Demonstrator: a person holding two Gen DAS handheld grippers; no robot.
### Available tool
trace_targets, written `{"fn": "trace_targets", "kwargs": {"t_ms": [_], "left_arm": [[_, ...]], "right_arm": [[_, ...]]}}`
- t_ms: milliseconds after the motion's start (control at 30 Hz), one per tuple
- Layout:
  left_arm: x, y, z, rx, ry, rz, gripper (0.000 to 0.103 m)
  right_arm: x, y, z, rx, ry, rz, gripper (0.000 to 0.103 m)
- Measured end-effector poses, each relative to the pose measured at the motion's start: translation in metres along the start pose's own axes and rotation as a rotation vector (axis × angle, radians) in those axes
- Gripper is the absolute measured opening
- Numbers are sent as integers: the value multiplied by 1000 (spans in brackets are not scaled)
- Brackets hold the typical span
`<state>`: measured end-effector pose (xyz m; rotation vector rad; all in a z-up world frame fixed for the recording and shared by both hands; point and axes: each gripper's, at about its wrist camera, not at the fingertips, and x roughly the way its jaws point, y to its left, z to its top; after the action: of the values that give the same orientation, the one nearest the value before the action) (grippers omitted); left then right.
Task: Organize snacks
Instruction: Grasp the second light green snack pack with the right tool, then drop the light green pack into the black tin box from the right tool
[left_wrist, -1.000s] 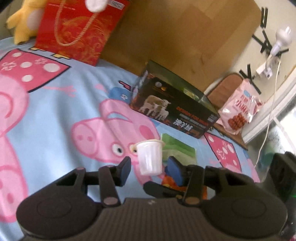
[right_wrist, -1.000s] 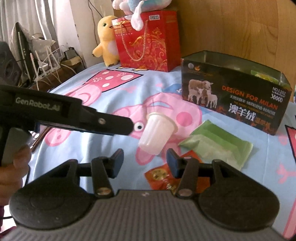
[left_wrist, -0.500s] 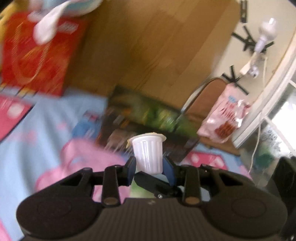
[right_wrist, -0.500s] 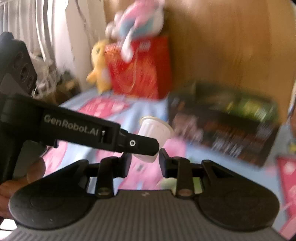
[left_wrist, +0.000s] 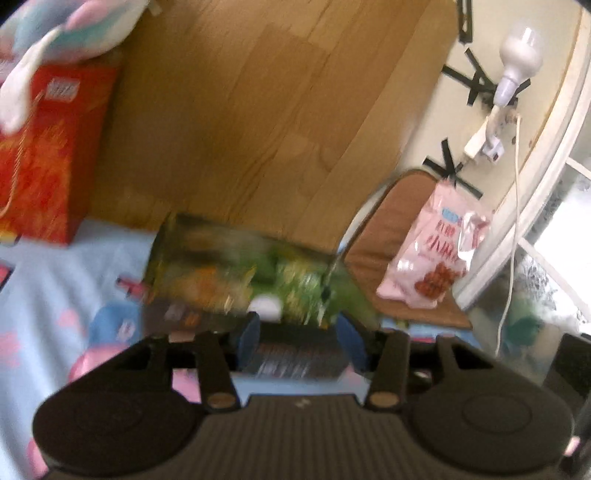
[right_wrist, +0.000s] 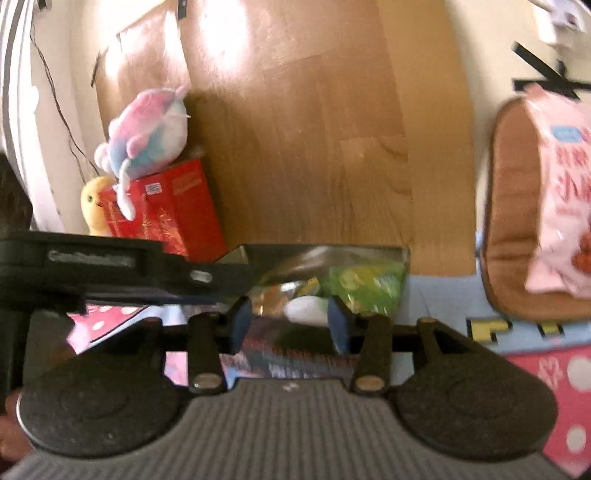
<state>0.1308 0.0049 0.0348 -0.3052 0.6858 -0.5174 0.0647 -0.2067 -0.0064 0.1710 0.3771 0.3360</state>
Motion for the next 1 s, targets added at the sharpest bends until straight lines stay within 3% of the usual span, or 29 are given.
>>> {"fn": "trace_targets", "kwargs": {"t_ms": [67,167,267,300,433,467,567,767,833,1000], "left_arm": [[1,10,-13,-24,66,6,47],[6,26,-34,-75,138,6,47],[19,40,-50,-160,212,-18,49],[20,41,-55,-173,198,-41,55],[28,26,-63,-168,222,-91,56],[29,22,-65,-154,214,-71,56],[27,12,-70,-109,200,-35,56],[14,6,-70,-114,180,-6,53],[5,-3,-63,-73,138,-5,53],[-21,-25,-30,-3,29,-85,53]], "right_arm": [[-2,-14,-13,54,96,90,48],[0,-41,-36,234,233,175,48],[-3,-51,-56,321,286,182,47],[-5,-51,-57,324,277,185,47],[10,-30,-54,261,326,230,47],[12,-20,-53,219,325,228,48],[16,8,-55,47,296,165,57],[17,43,-67,-272,259,48,53],[13,44,-68,-277,237,34,50],[2,34,-46,-209,154,39,44]]}}
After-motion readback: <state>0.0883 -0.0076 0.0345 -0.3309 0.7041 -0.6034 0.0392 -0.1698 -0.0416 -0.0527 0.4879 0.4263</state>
